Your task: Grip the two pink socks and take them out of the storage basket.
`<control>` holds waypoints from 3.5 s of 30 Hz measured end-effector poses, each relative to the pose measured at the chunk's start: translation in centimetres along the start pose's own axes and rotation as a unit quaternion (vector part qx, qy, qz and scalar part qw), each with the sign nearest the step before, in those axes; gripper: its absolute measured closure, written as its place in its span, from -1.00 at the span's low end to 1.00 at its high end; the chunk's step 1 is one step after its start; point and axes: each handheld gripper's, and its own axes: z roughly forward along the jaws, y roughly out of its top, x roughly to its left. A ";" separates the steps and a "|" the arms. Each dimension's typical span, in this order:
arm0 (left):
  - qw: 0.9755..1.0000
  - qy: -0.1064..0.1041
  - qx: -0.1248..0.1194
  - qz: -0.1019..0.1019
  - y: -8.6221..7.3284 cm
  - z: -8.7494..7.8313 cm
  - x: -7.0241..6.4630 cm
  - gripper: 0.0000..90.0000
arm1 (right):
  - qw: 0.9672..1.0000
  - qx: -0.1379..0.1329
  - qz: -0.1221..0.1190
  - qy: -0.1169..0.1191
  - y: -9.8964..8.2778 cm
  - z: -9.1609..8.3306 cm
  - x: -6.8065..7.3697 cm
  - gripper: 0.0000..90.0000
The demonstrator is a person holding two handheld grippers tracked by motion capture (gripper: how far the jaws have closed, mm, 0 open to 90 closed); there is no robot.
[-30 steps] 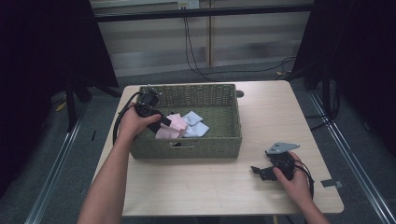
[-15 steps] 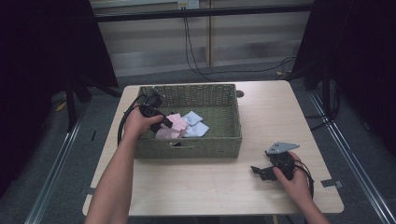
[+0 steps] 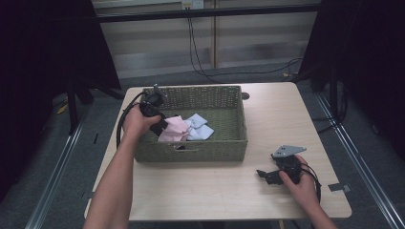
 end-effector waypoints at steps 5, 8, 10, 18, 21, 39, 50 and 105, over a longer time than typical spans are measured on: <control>1.000 -0.009 -0.001 0.008 0.5 -1.5 -0.6 0.98 | 1.000 0.002 0.001 -0.002 0.0 0.0 0.0 -0.75; 1.000 -0.008 0.003 0.001 0.7 -2.2 -0.6 0.98 | 1.000 0.001 -0.001 -0.002 0.0 0.0 0.0 -0.75; 1.000 -0.013 0.002 -0.001 0.7 -2.7 -0.6 0.98 | 1.000 0.000 -0.001 -0.002 0.0 0.0 0.0 -0.75; 0.999 -0.036 0.004 -0.002 1.2 -5.0 -0.8 0.98 | 1.000 0.001 0.000 -0.002 0.0 0.0 0.0 -0.75; 0.999 -0.048 0.005 0.002 1.5 -5.9 -1.1 0.98 | 1.000 0.001 0.000 -0.002 0.0 0.0 0.0 -0.75; 0.998 -0.039 -0.026 0.034 1.7 -11.2 -3.2 0.98 | 1.000 0.000 0.000 -0.001 0.0 0.0 0.0 -0.75; 0.997 -0.054 -0.036 0.045 1.8 -14.3 -4.4 0.98 | 1.000 0.000 0.000 0.000 0.0 0.0 0.0 -0.75; 0.981 -0.126 -0.029 0.146 -4.2 -13.3 -11.6 0.40 | 1.000 0.001 0.000 -0.001 0.0 0.0 0.0 -0.75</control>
